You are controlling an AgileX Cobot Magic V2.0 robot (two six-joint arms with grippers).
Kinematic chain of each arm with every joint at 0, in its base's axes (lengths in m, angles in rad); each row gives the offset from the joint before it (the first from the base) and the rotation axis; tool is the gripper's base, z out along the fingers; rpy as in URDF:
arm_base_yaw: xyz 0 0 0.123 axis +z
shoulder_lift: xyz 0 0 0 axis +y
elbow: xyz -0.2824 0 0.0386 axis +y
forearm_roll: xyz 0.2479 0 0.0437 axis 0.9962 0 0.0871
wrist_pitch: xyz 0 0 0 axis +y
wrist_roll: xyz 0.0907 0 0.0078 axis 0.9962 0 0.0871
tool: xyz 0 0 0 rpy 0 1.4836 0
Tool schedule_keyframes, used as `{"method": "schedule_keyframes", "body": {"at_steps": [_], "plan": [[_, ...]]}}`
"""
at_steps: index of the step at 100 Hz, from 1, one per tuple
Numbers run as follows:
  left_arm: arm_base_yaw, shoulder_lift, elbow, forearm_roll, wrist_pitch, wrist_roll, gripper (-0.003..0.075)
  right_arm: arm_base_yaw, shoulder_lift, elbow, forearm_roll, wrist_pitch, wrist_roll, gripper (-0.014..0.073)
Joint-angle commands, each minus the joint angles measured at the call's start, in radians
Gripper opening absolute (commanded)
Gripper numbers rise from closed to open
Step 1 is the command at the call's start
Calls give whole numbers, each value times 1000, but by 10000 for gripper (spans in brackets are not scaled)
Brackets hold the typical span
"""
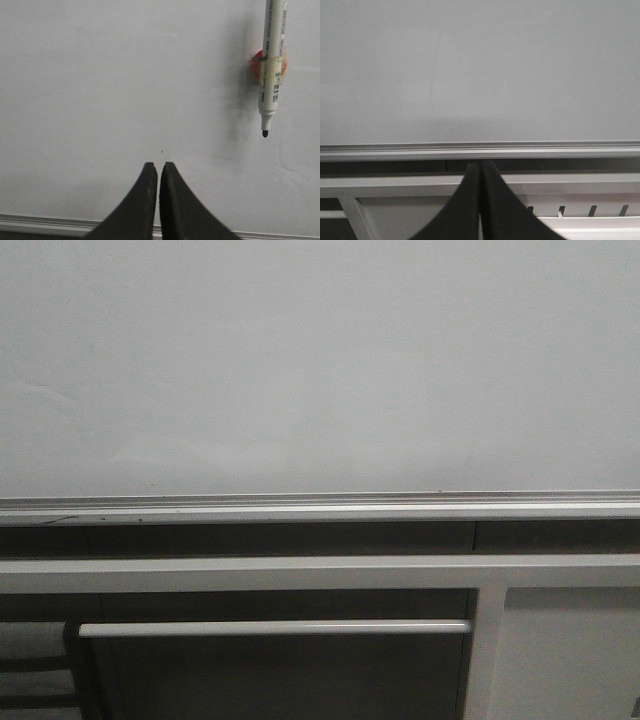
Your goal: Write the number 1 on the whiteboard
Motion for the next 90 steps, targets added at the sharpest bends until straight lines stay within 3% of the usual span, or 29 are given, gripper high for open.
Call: {"method": "schedule_keyframes", "body": {"at_steps": [1, 90], "plan": [[3, -22, 39, -3, -76, -11, -20, -4, -17, 25, 1, -72, -2, -64], [3, -22, 39, -3, -76, -11, -20, -4, -17, 25, 1, -120, -2, -64]]}}
